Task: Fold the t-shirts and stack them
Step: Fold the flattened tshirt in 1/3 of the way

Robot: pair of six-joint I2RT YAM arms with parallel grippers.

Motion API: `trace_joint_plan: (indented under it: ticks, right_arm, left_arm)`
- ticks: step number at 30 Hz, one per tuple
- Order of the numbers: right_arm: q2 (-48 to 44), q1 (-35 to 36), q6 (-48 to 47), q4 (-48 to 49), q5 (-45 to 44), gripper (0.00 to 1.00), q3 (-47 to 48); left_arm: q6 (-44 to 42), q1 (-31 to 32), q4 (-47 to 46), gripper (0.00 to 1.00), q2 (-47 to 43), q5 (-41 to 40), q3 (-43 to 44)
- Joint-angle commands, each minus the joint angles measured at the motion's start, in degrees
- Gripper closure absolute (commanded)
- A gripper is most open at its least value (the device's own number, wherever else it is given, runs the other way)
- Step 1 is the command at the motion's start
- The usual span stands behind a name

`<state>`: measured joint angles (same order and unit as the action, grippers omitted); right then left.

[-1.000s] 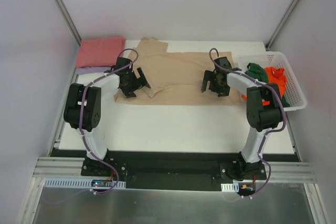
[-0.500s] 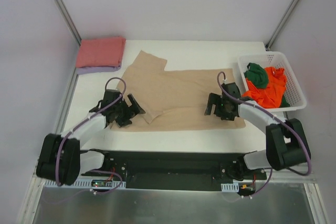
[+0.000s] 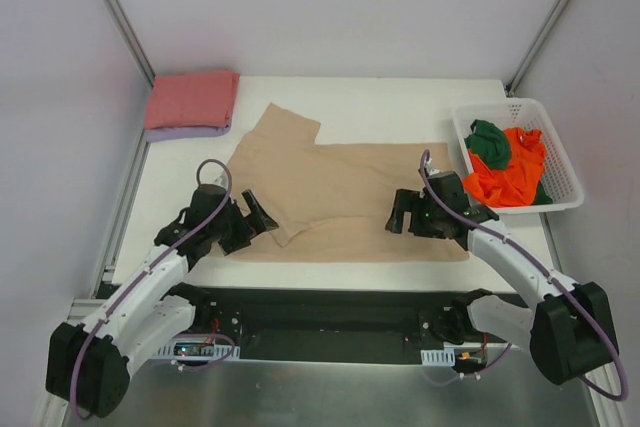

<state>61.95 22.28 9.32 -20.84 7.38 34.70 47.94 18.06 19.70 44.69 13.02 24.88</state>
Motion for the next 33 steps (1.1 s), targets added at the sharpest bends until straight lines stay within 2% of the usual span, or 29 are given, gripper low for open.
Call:
trace_joint_plan:
  ticks: [1, 6, 11, 18, 23, 27, 31, 33]
  right_arm:
    - [1.76, 0.22, -1.50, 2.47, 2.20, 0.04, 0.20]
    - [4.58, 0.30, -2.03, 1.86, 1.68, 0.04, -0.16]
    - [4.93, 0.30, -2.55, 1.68, 0.36, 0.04, -0.33]
    - [5.37, 0.30, -2.73, 1.50, -1.22, 0.04, -0.68]
    - [6.07, 0.22, -2.64, 1.33, -1.40, 0.04, -0.77]
    - [5.99, 0.22, -2.73, 1.07, -2.10, 0.04, -0.68]
    - [5.99, 0.04, -2.91, 1.06, -2.37, 0.04, -0.69]
    - [5.64, -0.05, -2.91, 0.37, -2.72, 0.04, -0.51]
  left_arm:
    - [1.97, 5.57, -1.68, 0.01, 7.58, -3.96, 6.04]
    - [3.82, 7.69, -10.20, 0.01, 16.81, -3.44, 7.02]
    - [3.38, 8.12, -11.00, 0.01, 23.15, -4.93, 9.21]
    - [4.18, 9.62, -14.96, 0.01, 29.84, -2.30, 11.58]
    - [3.30, 10.67, -15.66, 0.01, 33.26, -4.66, 15.10]
    - [1.20, 10.68, -16.45, 0.01, 39.41, -4.15, 20.62]
    - [-2.67, 10.68, -16.45, 0.01, 45.83, -0.71, 31.43]
    - [-5.91, 10.68, -16.45, 0.01, 48.55, -3.94, 36.27]
